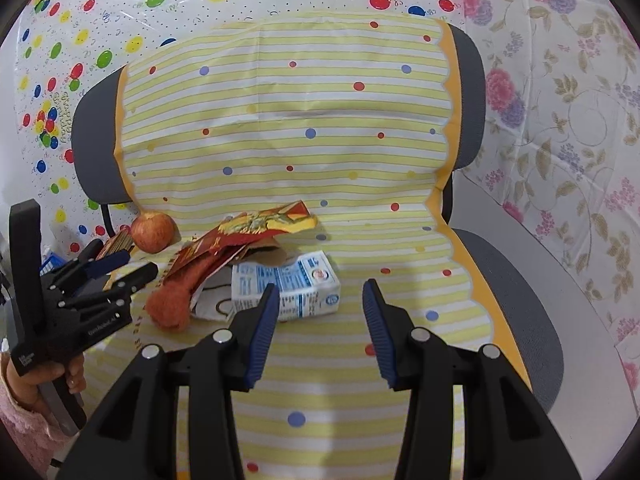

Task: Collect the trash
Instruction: 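Return the right tool to the chair and reach toward the orange glove, then grasp the orange glove with the right tool and lift it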

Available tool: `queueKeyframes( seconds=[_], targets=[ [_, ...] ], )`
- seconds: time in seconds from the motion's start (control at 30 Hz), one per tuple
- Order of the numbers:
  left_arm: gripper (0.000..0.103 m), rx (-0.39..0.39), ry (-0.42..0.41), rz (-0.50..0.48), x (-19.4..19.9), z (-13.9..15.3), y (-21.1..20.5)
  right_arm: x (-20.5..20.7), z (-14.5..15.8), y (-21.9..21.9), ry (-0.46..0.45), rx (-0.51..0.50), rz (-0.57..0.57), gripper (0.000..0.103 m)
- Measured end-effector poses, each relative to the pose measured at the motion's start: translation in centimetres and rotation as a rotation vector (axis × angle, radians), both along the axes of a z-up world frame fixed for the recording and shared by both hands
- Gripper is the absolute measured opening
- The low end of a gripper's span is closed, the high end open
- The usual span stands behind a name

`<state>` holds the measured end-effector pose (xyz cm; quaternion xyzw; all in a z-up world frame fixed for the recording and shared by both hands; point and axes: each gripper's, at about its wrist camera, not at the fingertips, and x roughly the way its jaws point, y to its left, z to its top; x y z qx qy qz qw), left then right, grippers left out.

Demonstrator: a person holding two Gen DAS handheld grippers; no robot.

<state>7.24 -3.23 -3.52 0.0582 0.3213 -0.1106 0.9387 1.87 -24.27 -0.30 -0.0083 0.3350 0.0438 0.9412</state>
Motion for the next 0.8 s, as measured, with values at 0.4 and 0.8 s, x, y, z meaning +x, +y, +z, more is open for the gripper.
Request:
queueKeyframes(
  seconds=[0.4, 0.8],
  targets=[
    [0.048, 0.06, 0.097, -0.074, 5.1, -2.9, -1.4, 4.3, -1.6, 0.7, 0.038, 0.01, 0.025, 0.043],
    [0.001, -0.085, 0.015, 0.013, 4.1, 1.5, 2.7, 3.0, -0.9, 1.9, 0.032, 0.0, 0.058, 0.043]
  ],
)
